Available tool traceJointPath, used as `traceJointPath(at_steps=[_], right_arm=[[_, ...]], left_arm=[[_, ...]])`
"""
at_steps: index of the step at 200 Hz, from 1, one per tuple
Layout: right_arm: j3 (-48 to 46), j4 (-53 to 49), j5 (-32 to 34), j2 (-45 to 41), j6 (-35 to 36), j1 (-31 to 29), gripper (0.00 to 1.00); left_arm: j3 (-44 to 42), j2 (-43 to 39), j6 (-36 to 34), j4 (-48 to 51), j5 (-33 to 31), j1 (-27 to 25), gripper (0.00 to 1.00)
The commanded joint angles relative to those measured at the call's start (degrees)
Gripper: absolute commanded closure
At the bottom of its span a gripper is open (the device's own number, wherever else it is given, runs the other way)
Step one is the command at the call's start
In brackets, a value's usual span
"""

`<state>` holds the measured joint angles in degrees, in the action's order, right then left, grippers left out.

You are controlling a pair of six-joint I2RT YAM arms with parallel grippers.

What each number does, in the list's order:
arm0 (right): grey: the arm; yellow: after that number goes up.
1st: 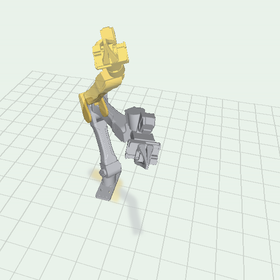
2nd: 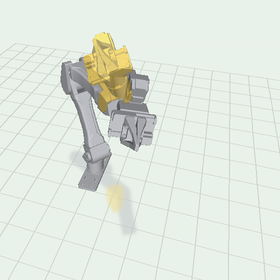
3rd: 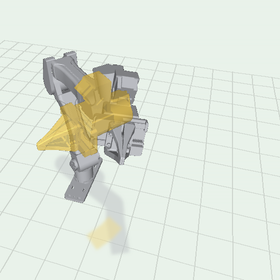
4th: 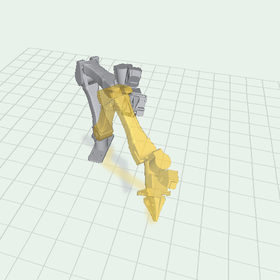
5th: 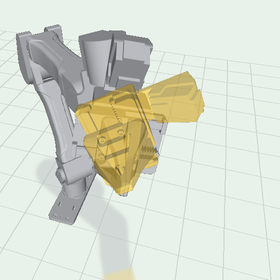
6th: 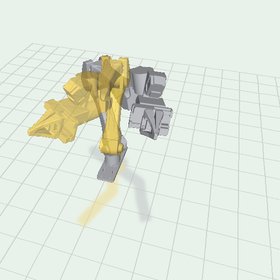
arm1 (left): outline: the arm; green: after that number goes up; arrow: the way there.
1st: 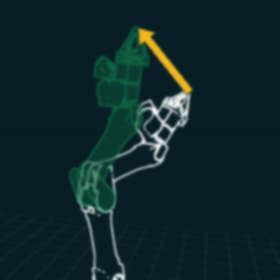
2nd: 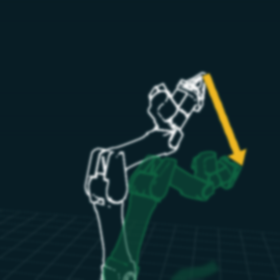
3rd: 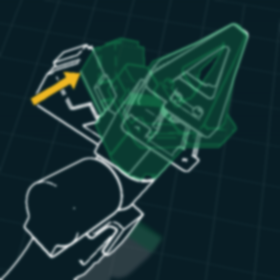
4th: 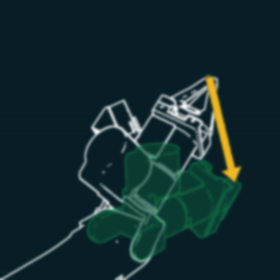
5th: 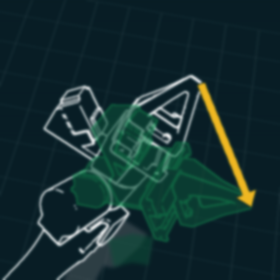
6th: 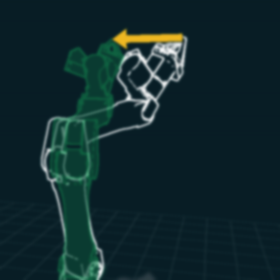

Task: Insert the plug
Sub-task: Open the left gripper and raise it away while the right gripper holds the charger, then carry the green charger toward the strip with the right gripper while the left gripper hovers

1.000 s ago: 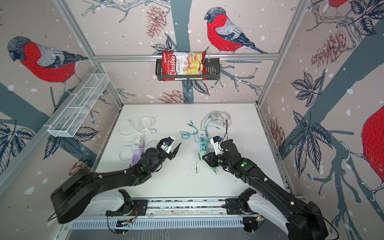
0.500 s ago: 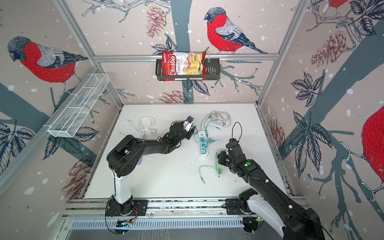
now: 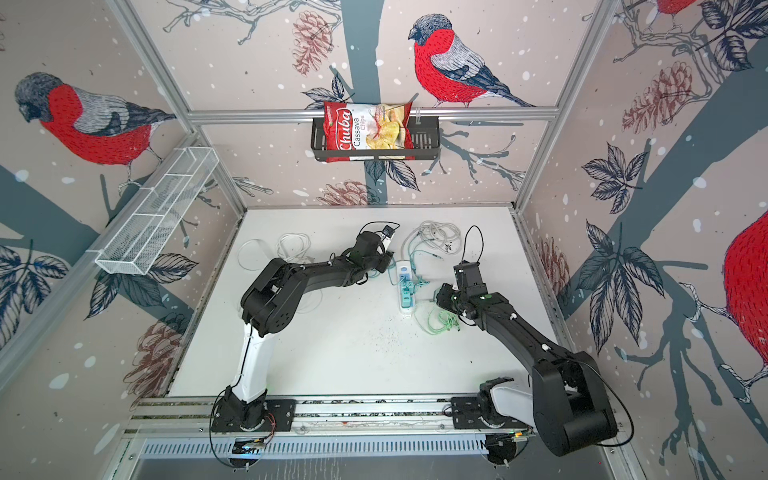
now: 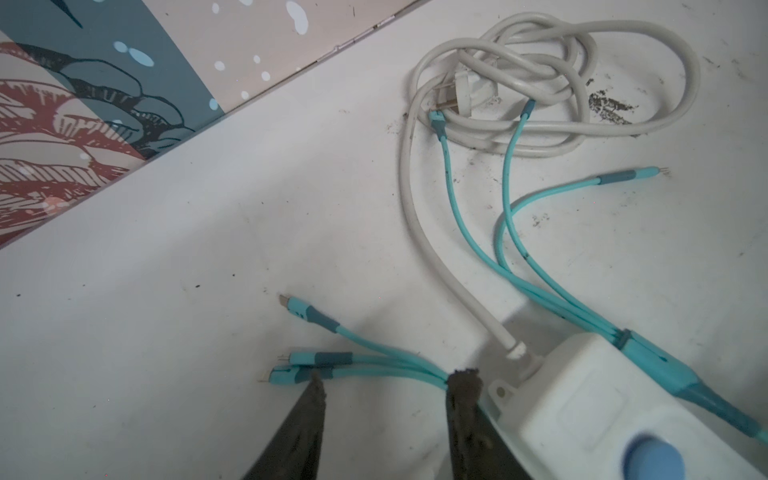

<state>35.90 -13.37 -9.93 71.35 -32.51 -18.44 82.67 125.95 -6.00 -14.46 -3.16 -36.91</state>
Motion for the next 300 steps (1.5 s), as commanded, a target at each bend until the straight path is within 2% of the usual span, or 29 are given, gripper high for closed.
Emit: traceJointPath(at_steps=[1,30,72,99,134,162,196,220,255,280,300], right_arm=[[0.65,4.53,-3.11,2.84,0.92,-1.66,0.86],[0.48,7.85,-4.83,6.5,-0.61,-4.94,0.86],[-0.01,11.51,-5.22,9.87,-3.28,-9.77,0.86],[-0.16,15.94,-8.35,11.43,-5.48,-13.39,0.86],[4.46,20.88,-10.1,17.98,-8.11,-20.84,0.86],[9.41,25.14,-10.17,24.08,-9.74,-24.76,0.86],[14.18,27.09,-10.19,30.17,-7.75,-24.63,0.86],[16.06,27.59,-9.97,32.14,-5.4,-24.03,0.86],[14.91,21.87,-9.22,29.96,-2.49,-22.96,0.86],[6.17,18.22,-6.0,20.58,-2.95,-21.8,0.85],[0.1,14.05,-3.08,12.92,-3.02,-19.56,0.85]], left_arm=[[1.74,0.76,0.7,5.53,-0.49,0.15,0.55],[0.15,-1.94,2.39,5.4,-3.72,0.2,0.55],[-7.78,-11.36,4.59,1.12,-8.13,0.18,0.53],[-12.56,-17.85,7.83,2.29,-12.09,0.65,0.52],[-20.42,-27.03,14.36,4.52,-14.25,1.51,0.51],[-26.57,-33.29,16.78,5.93,-16.69,1.68,0.49],[-32.53,-39.72,19.75,7.11,-19.32,1.67,0.49],[-34.32,-43.41,22.78,9.76,-18.8,1.68,0.5],[-34.42,-44.85,26.73,14.24,-10.88,0.63,0.5],[-32.74,-44.03,27.03,15.67,-14.3,-5.1,0.5],[-28.31,-41.49,26.37,16.24,-14.3,-9.07,0.5]])
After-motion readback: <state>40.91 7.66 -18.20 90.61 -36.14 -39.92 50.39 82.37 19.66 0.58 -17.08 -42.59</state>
